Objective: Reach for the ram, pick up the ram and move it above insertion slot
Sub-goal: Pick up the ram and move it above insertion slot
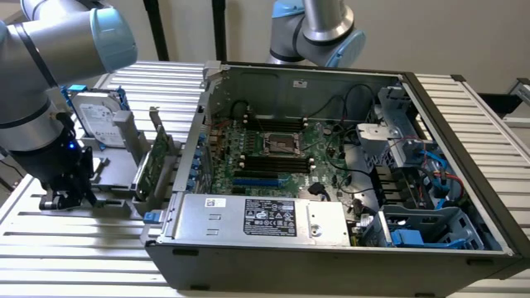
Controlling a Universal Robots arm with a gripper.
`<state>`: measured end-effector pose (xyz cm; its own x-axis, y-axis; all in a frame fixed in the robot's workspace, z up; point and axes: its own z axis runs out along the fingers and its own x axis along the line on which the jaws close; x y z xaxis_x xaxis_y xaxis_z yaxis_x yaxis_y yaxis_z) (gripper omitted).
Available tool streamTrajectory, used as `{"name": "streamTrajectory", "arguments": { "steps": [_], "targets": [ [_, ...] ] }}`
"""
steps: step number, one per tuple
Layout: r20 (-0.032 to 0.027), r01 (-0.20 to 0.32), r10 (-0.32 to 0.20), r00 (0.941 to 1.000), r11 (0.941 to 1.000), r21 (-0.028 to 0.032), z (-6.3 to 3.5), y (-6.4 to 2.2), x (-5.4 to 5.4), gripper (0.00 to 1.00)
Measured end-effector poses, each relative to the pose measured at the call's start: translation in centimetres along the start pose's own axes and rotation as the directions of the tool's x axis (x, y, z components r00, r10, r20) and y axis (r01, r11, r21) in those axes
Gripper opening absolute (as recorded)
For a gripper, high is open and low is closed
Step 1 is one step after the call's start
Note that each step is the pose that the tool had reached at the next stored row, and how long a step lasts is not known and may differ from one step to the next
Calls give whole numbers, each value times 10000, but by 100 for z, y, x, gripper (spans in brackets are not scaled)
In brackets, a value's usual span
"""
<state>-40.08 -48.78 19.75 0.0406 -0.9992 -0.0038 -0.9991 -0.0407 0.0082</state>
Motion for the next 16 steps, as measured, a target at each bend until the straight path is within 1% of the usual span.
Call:
{"name": "streamTrajectory", "arguments": {
  "steps": [1, 4, 5, 8, 12, 16],
  "targets": [
    [1, 0, 0, 10000, 10000, 0, 0, 0, 0, 15],
    [1, 0, 0, 10000, 10000, 1, 0, 0, 0, 15],
    [4, -3, 3, 10000, 10000, 1, 1, 0, 0, 14],
    [18, -26, 26, 10000, 10000, 1, 0, 0, 0, 14],
    [83, -42, 42, 10000, 10000, 4, -18, 0, 0, 14],
    [140, -42, 41, 9999, 10000, 6, -70, 1, 0, 14]
  ]
}}
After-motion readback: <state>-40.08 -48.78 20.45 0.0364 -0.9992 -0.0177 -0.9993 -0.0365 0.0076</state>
